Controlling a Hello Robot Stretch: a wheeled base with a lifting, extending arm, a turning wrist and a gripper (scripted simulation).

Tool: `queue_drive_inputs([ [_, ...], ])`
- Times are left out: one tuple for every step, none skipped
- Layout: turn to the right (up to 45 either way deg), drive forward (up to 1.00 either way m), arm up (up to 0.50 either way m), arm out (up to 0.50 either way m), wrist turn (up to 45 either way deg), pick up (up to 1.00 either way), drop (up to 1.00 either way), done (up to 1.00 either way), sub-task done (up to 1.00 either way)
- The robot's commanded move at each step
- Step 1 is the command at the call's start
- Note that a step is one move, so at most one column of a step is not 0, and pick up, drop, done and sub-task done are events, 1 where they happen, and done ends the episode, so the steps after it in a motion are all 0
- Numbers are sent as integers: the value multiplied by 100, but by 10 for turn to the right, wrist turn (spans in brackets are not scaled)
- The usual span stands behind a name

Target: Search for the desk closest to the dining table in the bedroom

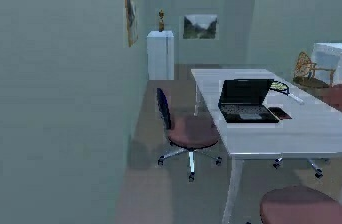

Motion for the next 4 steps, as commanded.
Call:
queue_drive_inputs([
  [270, 0, 0, 0, 0, 0, 0, 0, 0],
  [0, 25, 0, 0, 0, 0, 0, 0, 0],
  [450, 0, 0, 0, 0, 0, 0, 0, 0],
  [450, 0, 0, 0, 0, 0, 0, 0, 0],
])
